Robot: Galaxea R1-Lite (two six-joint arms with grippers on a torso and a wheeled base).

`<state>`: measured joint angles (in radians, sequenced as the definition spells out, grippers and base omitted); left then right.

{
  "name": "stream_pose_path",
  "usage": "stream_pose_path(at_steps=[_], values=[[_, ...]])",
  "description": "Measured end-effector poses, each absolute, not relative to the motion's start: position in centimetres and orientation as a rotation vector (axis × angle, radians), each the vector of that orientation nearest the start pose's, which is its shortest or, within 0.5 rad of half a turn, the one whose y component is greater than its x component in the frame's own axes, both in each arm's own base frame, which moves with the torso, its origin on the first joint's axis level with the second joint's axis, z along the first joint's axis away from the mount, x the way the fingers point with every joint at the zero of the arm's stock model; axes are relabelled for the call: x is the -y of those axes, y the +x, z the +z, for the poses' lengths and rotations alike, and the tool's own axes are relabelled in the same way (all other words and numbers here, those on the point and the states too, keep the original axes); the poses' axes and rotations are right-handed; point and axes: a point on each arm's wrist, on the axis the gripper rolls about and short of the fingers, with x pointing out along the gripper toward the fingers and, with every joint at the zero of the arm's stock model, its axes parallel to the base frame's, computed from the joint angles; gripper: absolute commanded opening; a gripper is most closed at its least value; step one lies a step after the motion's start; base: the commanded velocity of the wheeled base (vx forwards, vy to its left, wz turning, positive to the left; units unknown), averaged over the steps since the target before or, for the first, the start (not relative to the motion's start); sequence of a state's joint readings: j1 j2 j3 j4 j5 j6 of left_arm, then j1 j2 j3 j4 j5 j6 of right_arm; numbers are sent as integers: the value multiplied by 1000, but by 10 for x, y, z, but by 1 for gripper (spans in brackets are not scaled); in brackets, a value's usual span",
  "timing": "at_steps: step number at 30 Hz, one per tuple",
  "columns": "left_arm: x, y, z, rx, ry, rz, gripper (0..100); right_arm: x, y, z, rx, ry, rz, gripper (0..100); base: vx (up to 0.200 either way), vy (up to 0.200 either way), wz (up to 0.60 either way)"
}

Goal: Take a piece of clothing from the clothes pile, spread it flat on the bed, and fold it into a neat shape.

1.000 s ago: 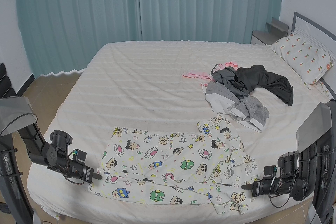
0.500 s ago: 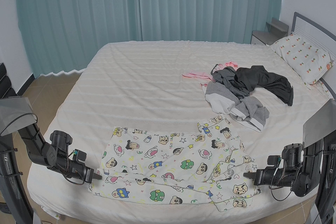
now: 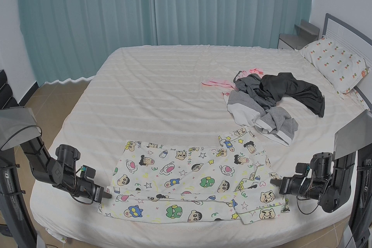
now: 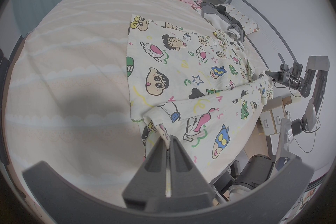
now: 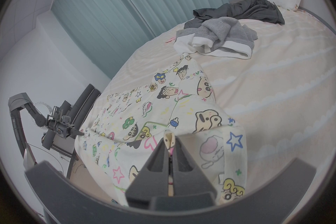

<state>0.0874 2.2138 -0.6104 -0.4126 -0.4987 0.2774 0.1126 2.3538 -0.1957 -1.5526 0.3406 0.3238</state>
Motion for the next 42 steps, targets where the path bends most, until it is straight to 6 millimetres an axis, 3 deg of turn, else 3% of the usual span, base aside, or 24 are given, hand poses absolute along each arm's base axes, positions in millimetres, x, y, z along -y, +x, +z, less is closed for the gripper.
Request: stream_pose_path(at_steps=[11, 12, 13, 26, 36, 42], values=[[-13, 286, -31, -1103, -77, -475, 0, -38, 266, -47, -693, 370, 312, 0, 0, 0, 0], [-13, 286, -31, -1104, -78, -475, 0, -38, 266, -48, -697, 371, 310, 100, 0, 0, 0], [-13, 286, -31, -1105, -79, -474, 100, -38, 266, -49, -697, 371, 309, 100, 0, 0, 0], [-16, 290, -24, -1086, -143, -428, 100, -31, 267, -49, -694, 387, 277, 100, 0, 0, 0], [-20, 306, 26, -962, -445, -291, 100, -24, 267, -23, -622, 495, 214, 100, 0, 0, 0], [-17, 313, 51, -888, -532, -299, 100, -25, 261, -10, -596, 519, 205, 100, 200, 0, 0]])
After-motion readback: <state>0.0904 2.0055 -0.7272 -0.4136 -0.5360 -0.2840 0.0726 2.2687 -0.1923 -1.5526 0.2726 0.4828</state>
